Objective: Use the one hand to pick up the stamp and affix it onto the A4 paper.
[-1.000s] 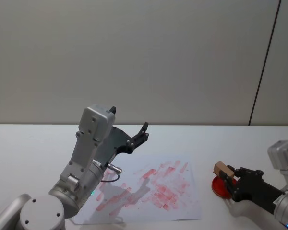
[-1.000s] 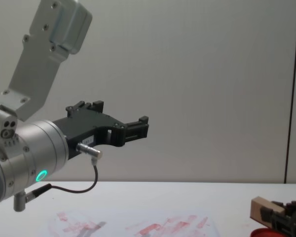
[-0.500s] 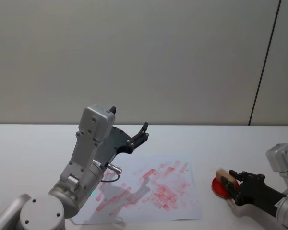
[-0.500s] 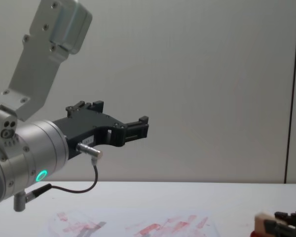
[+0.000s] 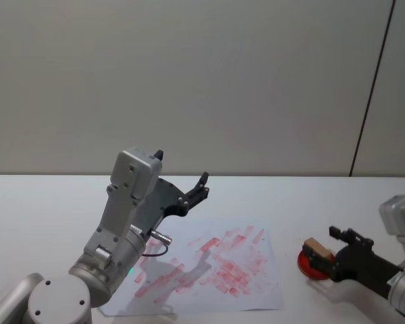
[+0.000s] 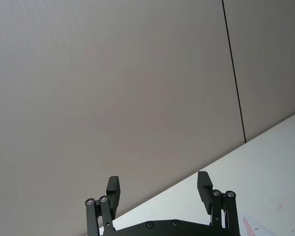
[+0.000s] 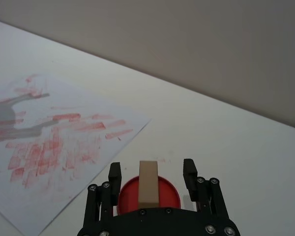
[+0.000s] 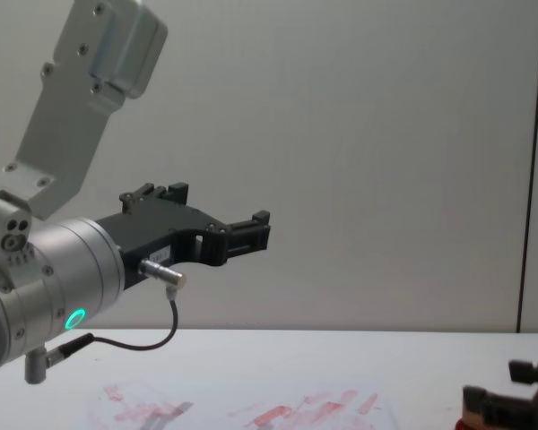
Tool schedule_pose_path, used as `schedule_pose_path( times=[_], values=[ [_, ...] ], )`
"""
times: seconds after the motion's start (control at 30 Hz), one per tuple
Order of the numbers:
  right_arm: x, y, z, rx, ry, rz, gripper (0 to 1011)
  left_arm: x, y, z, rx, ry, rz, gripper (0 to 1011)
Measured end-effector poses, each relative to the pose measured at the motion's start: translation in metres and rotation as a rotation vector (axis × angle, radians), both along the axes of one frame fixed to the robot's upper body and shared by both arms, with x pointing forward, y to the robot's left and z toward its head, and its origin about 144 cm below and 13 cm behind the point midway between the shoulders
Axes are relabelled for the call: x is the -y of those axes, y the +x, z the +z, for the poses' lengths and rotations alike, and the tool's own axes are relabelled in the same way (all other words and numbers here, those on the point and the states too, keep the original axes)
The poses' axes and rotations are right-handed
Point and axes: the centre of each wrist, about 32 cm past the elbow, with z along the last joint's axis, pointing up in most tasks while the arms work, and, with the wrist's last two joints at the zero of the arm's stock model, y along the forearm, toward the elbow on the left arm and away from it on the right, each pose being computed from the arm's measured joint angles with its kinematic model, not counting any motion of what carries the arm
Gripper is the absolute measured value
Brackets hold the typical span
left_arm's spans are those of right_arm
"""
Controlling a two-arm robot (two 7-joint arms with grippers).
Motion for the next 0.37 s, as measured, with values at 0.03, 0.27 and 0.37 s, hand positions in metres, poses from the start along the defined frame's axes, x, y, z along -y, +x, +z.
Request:
schedule_pose_path(
  times=[0.03, 0.27, 0.37],
  values=[
    [0.000, 0.000, 0.001, 0.005, 0.004, 0.000, 763, 0.000, 0.000, 0.000, 0.000, 0.000, 0.000, 1003],
    [-0.010, -0.001, 0.015, 0.074, 0.058, 0.000, 952, 0.000, 0.000, 0.000, 0.000, 0.000, 0.000, 1002],
    [-0.014, -0.002, 0.021, 0.100, 0.080, 0.000, 1001, 0.000, 0.000, 0.000, 0.000, 0.000, 0.000, 1002]
  ],
)
